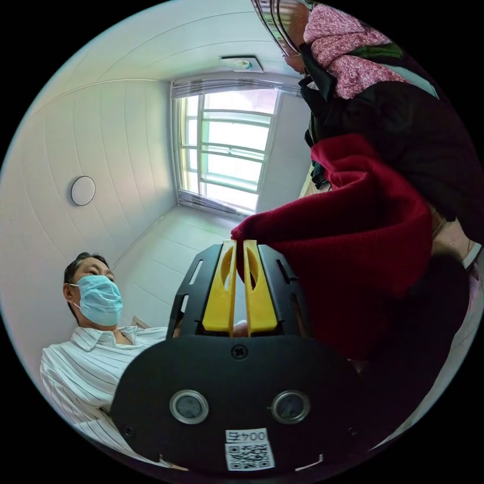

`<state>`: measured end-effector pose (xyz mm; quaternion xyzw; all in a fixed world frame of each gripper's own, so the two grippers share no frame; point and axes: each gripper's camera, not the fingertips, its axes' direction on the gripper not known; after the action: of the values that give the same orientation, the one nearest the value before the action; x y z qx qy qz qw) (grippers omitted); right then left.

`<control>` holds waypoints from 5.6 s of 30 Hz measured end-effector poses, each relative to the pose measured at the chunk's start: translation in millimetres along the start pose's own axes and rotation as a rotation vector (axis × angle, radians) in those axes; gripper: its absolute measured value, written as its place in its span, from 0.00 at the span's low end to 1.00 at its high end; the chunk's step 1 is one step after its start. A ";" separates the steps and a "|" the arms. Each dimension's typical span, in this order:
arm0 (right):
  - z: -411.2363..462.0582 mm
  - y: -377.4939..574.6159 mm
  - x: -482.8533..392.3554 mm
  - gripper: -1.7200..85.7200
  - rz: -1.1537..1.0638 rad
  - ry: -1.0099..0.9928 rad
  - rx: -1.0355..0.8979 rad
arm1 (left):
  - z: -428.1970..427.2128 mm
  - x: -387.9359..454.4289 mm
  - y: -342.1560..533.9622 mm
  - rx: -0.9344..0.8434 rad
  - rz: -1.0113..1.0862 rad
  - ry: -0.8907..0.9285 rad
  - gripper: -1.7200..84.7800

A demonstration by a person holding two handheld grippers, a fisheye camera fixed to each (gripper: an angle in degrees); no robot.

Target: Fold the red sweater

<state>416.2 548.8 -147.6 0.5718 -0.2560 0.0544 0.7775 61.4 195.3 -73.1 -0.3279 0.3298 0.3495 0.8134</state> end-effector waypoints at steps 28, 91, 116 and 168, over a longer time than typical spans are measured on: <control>9.5 8.5 -86.5 0.02 -0.252 0.312 0.028 | -146.9 14.3 190.4 0.582 -0.910 0.419 0.02; 694.5 -45.0 52.1 0.14 -0.531 0.634 -0.675 | -420.0 -492.3 70.0 -0.429 -1.036 -0.165 0.03; 656.7 170.4 159.7 0.18 -0.186 0.617 -0.830 | -638.0 -438.6 146.0 -0.181 -1.140 0.035 0.24; 651.1 223.5 111.8 0.05 -0.499 0.880 -0.955 | -486.7 -459.4 -196.9 -0.157 -0.428 -0.709 0.06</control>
<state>209.7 4.5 236.3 0.1337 0.2262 -0.0176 0.9647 -180.8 -444.8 62.1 -0.3096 -0.0737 0.2878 0.9033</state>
